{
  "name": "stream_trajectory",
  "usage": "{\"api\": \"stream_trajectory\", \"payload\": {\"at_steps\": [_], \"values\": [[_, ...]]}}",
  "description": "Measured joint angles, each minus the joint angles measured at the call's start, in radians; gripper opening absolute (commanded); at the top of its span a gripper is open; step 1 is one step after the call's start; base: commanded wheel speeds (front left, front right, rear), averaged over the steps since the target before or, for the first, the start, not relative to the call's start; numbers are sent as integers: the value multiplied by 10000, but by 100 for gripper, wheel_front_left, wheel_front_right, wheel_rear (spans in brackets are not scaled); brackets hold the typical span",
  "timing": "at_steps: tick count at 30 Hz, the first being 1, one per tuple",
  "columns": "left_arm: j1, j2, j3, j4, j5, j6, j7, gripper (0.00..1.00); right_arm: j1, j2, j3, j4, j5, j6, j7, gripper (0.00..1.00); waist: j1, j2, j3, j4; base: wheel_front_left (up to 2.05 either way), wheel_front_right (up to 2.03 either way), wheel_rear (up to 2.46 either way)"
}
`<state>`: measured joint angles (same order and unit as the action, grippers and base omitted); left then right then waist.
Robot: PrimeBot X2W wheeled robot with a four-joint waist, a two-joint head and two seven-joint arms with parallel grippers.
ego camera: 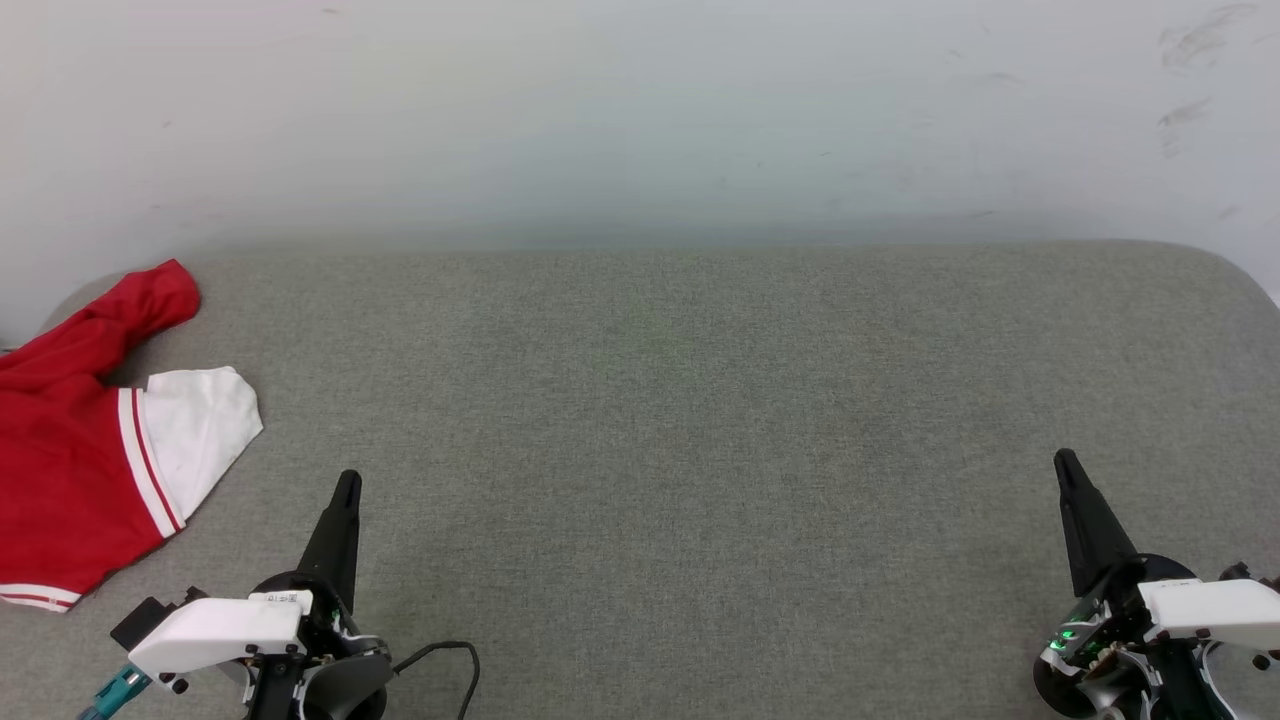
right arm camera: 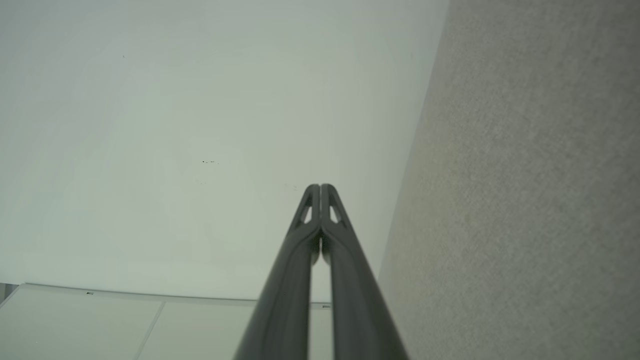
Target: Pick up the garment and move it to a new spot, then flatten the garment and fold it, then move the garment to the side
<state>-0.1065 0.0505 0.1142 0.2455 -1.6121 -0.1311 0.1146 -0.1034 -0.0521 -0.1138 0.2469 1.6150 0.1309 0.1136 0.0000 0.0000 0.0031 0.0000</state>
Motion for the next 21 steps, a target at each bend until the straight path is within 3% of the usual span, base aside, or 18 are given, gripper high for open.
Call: {"api": "stream_trajectory", "payload": {"at_steps": [16, 17, 18, 19, 21], "values": [[0, 0, 0, 0, 0, 0, 0, 0, 0, 0, 0, 0, 0, 0, 0, 0, 0, 0, 0, 0, 0, 0, 0], [0, 0, -2, 0, 0, 0, 0, 100, 0, 0, 0, 0, 0, 0, 0, 100, 0, 0, 0, 0, 0, 0, 0], [26, -4, -15, 77, 0, 2, -2, 0, 45, 2, 4, 63, 4, 2, 0, 0, -1, 0, 0, 0, 0, 0, 0], [98, -10, -27, 165, 0, 4, -4, 100, 122, 4, 4, 153, 4, 0, 0, 100, 0, 0, 0, 0, 0, 0, 0], [280, -23, -71, 307, 0, 6, -27, 100, 312, 10, 15, 290, 4, -2, -4, 100, 0, 0, 0, 0, 0, 0, 0]]}}
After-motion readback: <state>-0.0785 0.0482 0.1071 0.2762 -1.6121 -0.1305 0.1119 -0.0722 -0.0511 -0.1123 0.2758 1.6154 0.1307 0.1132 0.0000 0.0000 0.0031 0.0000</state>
